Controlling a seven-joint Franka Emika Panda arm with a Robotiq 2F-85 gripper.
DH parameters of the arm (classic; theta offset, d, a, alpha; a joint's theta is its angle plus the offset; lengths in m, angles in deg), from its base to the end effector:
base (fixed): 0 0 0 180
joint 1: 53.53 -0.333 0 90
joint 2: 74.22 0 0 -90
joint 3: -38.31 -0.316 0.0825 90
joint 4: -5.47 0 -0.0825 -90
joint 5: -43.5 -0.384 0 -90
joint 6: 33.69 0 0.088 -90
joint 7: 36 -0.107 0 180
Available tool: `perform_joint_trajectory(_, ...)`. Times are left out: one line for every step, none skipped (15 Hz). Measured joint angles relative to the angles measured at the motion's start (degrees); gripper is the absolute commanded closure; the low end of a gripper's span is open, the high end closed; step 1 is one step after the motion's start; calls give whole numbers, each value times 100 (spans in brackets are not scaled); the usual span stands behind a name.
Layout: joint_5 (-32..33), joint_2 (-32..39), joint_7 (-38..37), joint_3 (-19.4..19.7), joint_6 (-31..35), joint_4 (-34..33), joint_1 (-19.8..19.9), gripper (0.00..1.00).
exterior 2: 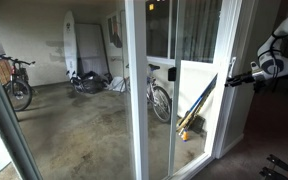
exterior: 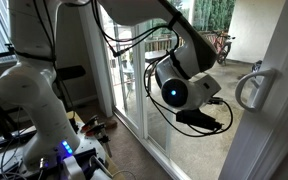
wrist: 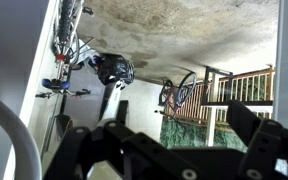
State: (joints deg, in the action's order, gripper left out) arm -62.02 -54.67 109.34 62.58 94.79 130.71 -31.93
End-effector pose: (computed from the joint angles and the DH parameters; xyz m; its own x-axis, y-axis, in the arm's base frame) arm 0.4093 -0.3817 0.2435 0.4423 0.2170 0.8702 0.2032 -0.9693 0.1385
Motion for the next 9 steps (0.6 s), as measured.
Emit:
perform_joint_trajectory(65,-18,0,37,-71,22,11,0)
perform_joint_trajectory(104,-39,0,82,-141,32,24,0)
perform_joint_trajectory(134,-65,0,123,-219,34,57,0)
perform_joint_trajectory(156,-99,0,161,-284,34,100,0)
perform_joint_trajectory(161,-135,0,196,-327,34,147,0)
perform_joint_trajectory(162,-169,0,233,-362,34,192,0)
perform_joint_trajectory(162,-201,0,264,-396,34,241,0)
perform_joint_trajectory(161,-232,-2,295,-432,34,294,0)
perform_joint_trajectory(120,-263,-3,321,-470,29,346,0)
